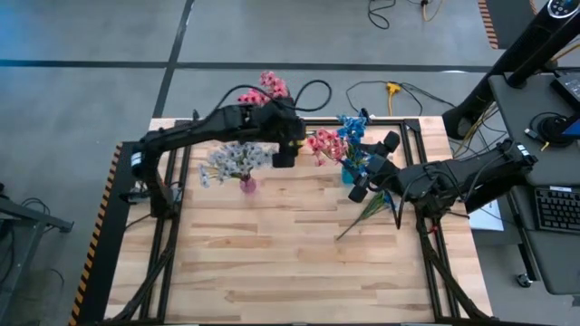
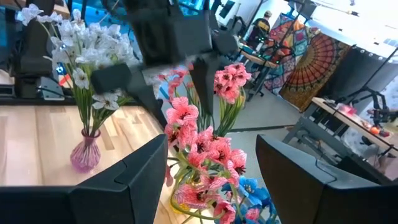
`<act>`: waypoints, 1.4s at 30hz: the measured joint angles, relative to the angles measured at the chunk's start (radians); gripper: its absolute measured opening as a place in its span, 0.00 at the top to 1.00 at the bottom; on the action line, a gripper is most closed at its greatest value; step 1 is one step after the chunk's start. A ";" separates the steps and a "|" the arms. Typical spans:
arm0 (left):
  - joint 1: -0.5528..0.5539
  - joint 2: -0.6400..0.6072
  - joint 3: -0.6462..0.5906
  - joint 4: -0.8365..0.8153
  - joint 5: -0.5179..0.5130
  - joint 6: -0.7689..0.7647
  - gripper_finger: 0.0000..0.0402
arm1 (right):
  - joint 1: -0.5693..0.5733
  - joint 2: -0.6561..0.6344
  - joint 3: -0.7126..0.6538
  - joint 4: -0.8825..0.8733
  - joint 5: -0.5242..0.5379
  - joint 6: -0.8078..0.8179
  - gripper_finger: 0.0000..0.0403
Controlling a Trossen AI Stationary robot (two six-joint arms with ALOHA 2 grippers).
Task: Sort flowers into vase by color
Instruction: Put the pink flowers into the yellow vase
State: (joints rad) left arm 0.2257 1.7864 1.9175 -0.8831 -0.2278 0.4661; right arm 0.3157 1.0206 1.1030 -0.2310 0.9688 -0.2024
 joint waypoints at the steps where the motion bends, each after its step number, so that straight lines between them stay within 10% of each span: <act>1: 0.003 0.007 0.000 0.003 0.002 0.000 0.24 | 0.000 0.000 0.000 -0.001 0.000 0.000 0.41; 18: 0.022 0.041 -0.001 0.107 0.117 -0.038 0.26 | 0.000 0.000 0.000 -0.006 0.000 0.007 0.41; 42: 0.045 0.092 -0.016 0.145 0.141 -0.059 0.70 | 0.000 0.000 0.000 -0.005 0.000 0.008 0.41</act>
State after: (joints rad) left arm 0.2710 1.8782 1.9018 -0.7380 -0.0864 0.4068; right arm 0.3157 1.0210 1.1030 -0.2363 0.9688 -0.1944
